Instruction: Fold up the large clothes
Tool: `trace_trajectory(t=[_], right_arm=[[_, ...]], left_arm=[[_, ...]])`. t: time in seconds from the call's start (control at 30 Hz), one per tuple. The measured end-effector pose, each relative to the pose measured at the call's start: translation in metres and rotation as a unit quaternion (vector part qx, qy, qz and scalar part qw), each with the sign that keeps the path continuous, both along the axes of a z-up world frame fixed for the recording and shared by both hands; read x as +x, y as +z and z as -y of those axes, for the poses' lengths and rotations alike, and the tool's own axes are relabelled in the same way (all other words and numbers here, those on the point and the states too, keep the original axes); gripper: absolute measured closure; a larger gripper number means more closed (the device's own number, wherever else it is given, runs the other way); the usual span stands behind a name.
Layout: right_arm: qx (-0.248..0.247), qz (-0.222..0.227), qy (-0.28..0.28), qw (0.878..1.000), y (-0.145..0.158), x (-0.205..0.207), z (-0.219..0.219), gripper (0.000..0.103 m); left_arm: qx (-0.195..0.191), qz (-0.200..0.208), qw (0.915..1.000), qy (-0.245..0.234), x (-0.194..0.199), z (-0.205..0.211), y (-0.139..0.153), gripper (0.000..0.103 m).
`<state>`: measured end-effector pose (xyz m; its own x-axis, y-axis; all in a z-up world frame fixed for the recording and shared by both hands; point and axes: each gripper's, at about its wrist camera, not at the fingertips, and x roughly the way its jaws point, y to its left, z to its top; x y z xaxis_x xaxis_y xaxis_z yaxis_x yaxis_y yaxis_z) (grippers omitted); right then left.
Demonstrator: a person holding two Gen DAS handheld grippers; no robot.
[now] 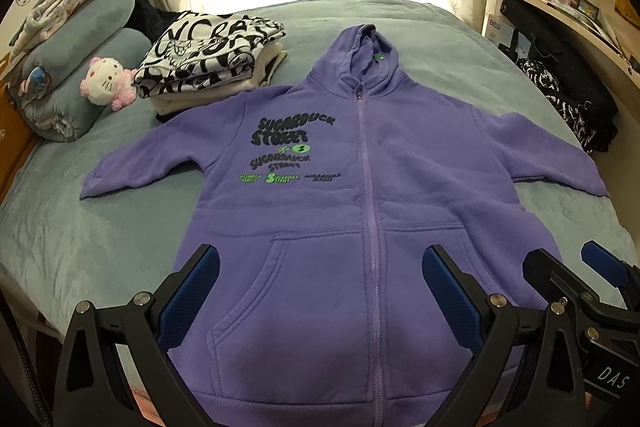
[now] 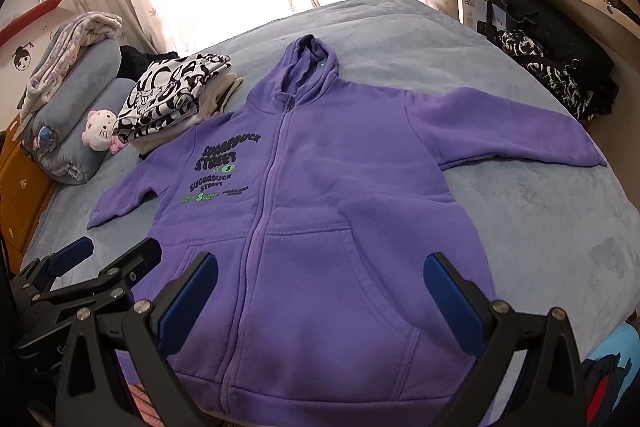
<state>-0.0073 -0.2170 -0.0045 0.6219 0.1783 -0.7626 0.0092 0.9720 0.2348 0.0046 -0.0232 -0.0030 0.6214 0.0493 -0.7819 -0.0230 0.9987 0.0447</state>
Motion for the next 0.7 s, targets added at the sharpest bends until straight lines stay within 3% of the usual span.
trace_trajectory(t=[0.27, 0.47, 0.7], right_arm=[[-0.002, 0.016, -0.007, 1.000, 0.010, 0.012, 0.016, 0.000], [-0.014, 0.035, -0.014, 0.999, 0.022, 0.022, 0.030, 0.000], [-0.041, 0.066, -0.032, 0.996, 0.040, 0.036, 0.050, 0.000]], left_arm=[[-0.011, 0.002, 0.9998, -0.015, 0.018, 0.015, 0.008, 0.003], [0.002, 0.025, 0.9991, -0.032, 0.032, 0.034, 0.022, 0.003], [-0.011, 0.044, 0.9971, -0.060, 0.058, 0.058, 0.032, 0.003]])
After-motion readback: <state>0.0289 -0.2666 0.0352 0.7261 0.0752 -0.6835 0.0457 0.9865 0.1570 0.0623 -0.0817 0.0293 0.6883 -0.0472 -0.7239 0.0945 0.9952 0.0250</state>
